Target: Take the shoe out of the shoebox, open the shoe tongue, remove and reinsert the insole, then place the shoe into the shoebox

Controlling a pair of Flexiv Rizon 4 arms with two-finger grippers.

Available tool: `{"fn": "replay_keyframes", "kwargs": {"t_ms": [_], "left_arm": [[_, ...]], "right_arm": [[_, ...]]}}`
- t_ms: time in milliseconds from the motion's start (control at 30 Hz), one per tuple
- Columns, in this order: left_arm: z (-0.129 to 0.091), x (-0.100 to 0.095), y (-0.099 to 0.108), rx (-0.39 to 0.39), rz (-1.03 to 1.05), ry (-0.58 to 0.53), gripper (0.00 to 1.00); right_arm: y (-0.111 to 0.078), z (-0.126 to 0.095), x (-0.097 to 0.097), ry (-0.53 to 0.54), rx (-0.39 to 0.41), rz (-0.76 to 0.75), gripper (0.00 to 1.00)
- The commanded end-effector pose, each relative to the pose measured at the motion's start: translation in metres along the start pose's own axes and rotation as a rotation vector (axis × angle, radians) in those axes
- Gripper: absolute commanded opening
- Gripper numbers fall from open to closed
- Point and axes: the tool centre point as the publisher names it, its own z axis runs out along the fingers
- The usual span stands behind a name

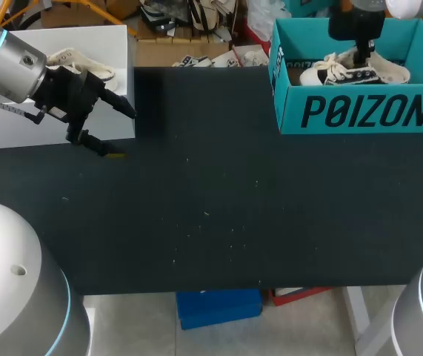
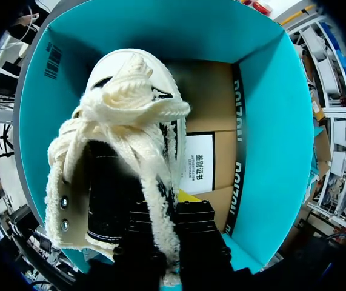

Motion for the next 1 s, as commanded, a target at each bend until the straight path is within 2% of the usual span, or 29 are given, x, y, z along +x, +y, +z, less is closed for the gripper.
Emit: {"fn": "replay_keyframes", "kwargs": {"t_ms": [33,1000], "left_arm": [[0.0,0.0,-0.001,-0.004,-0.001,0.003,1.0],[0.0,0.0,-0.001,-0.004,-0.001,0.003,1.0]], "right_arm": [[0.001,0.01,-0.005,0.013,-0.003,0.001,0.0],[0.011,0.058,0.007,0.059,-0.015,-0.006,0.0]]}}
